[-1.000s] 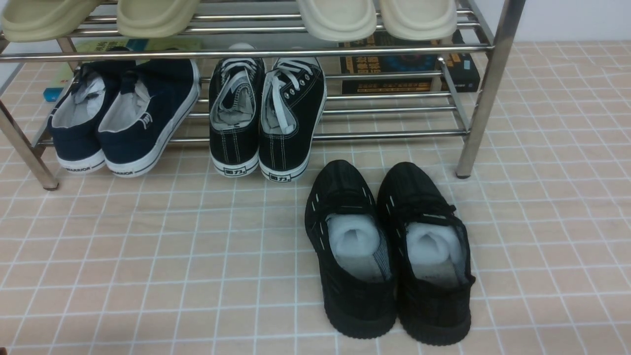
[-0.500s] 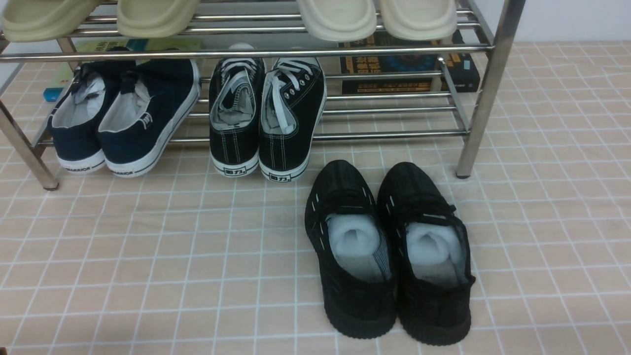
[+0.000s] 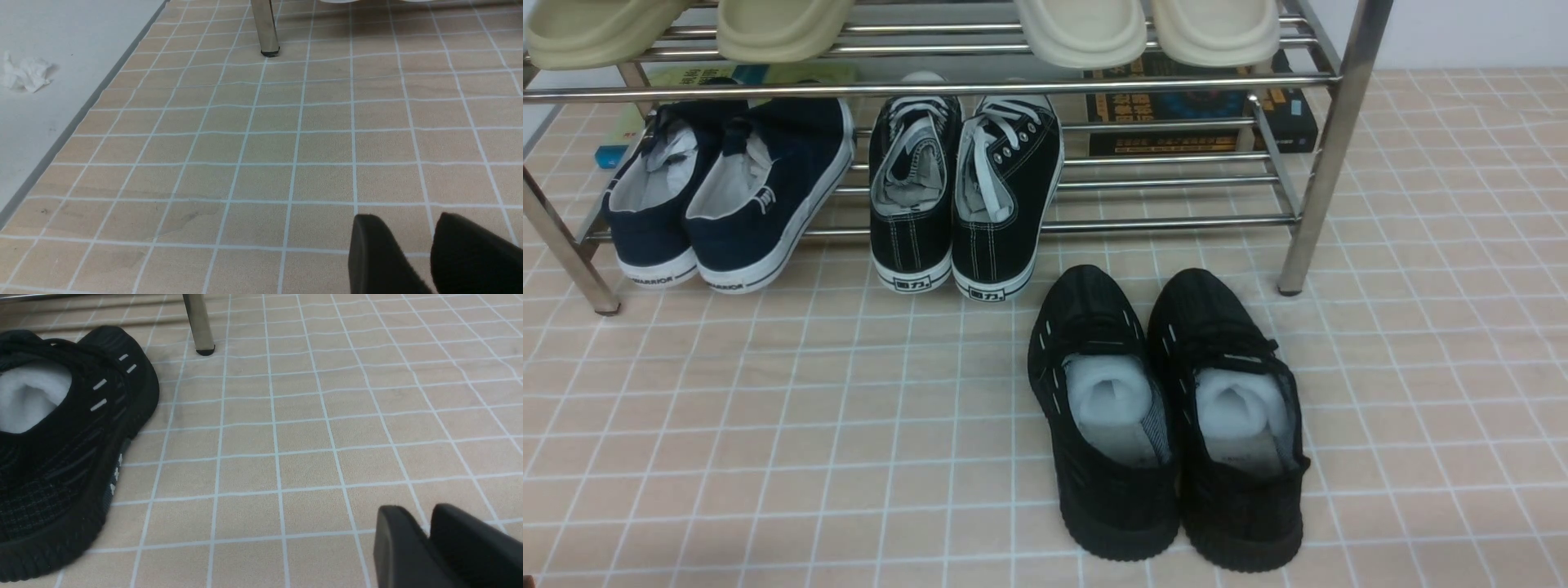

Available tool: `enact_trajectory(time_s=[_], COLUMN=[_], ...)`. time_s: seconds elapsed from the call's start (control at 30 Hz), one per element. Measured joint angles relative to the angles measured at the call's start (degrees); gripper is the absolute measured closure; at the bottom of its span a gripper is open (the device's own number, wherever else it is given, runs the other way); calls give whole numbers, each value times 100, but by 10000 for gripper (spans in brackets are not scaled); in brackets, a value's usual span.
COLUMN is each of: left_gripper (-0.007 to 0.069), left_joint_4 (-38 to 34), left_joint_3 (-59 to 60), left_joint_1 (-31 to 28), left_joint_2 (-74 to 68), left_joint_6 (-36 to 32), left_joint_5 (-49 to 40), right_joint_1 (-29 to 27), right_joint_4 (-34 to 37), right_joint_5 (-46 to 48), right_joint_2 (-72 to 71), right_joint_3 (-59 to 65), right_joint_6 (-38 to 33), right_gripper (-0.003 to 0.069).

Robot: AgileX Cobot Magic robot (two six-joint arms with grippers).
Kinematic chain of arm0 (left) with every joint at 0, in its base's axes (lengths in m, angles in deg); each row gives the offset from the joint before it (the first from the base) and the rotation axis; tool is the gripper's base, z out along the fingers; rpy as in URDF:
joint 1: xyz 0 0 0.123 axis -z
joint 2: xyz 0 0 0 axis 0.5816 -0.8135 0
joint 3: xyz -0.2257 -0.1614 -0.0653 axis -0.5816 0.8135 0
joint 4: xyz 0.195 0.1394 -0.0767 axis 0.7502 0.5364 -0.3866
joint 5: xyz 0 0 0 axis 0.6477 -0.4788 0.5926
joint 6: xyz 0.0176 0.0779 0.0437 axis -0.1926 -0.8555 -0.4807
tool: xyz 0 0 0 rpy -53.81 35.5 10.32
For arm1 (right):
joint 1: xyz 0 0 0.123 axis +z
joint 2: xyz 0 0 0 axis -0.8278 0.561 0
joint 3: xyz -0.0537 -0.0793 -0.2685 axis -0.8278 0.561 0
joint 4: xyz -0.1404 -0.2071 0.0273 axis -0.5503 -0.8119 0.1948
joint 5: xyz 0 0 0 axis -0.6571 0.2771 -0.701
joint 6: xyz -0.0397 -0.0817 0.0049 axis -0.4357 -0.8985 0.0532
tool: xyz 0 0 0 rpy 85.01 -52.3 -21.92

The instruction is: Take the shoes off the shelf from the light coffee tablecloth by hand.

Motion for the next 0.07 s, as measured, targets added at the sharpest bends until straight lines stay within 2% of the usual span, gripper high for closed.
enact_trajectory(time_s=[0.07], left_gripper=[385], left_joint_4=[0], left_joint_3=[0], left_joint_1=[0], left_joint_2=[0], left_joint_6=[0], left_joint_5=[0], right_joint_1=[0], right_joint_4=[0], right_joint_5=[0], right_joint_2=[0], right_joint_3=[0], right_joint_6=[0], right_gripper=[522])
